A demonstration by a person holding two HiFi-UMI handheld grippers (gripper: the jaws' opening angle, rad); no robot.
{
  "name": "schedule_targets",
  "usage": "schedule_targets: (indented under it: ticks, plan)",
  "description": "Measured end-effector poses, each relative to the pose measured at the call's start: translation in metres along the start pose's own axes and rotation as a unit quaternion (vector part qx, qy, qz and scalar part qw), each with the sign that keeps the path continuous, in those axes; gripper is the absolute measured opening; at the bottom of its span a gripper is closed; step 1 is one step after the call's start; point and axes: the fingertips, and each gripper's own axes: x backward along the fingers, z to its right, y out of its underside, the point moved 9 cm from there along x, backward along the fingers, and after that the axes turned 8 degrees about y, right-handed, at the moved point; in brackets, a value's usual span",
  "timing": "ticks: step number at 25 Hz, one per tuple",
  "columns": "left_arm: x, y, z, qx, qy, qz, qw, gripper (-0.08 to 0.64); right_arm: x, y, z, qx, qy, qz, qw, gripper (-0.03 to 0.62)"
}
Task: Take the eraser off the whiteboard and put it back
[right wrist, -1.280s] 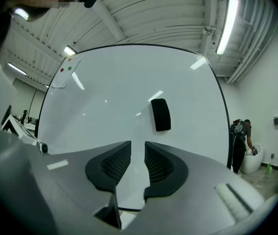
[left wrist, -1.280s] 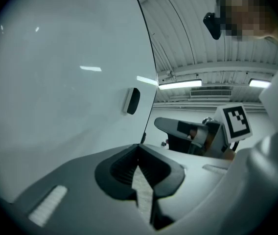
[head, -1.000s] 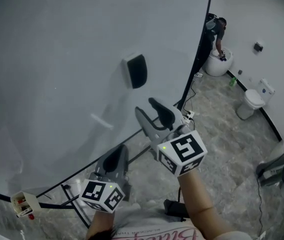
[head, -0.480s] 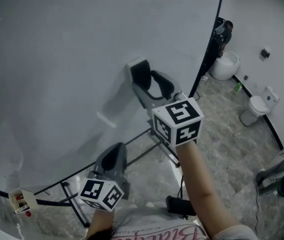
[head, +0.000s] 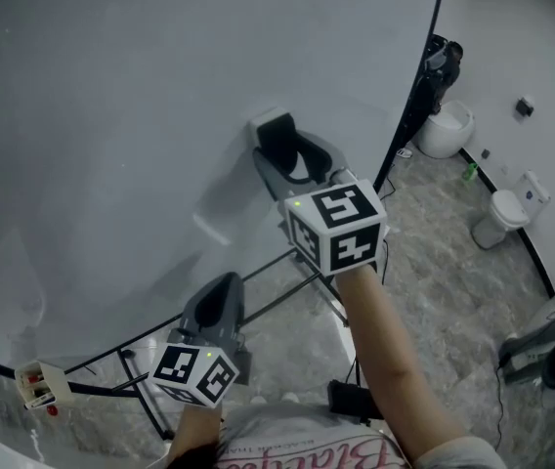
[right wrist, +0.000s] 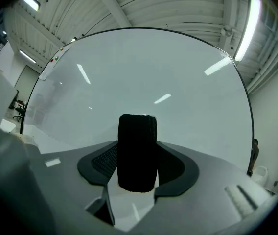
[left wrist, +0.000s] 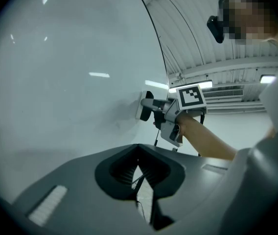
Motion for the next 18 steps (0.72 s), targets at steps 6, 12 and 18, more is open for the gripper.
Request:
schedule_targets:
  ticks: [6,12,18]
  plan:
    - [-0.002,0.006,0.007,0.001,0.003,-0.004,1.0000,0.000,0.001,0.001,0.001,-0.005,-0.001,0.005,1.000,0.224]
    - [-0.003,0.008,0.008,0.004,0.002,-0.009,1.0000,0.000,0.011,0.005,0.007,-0.019,-0.005,0.014,1.000,0.224]
    - [-0.008,0.008,0.014,0.000,0.009,-0.006,0.9999,0.000,0.035,0.012,0.013,-0.030,0.002,0.027,0.999,0.224]
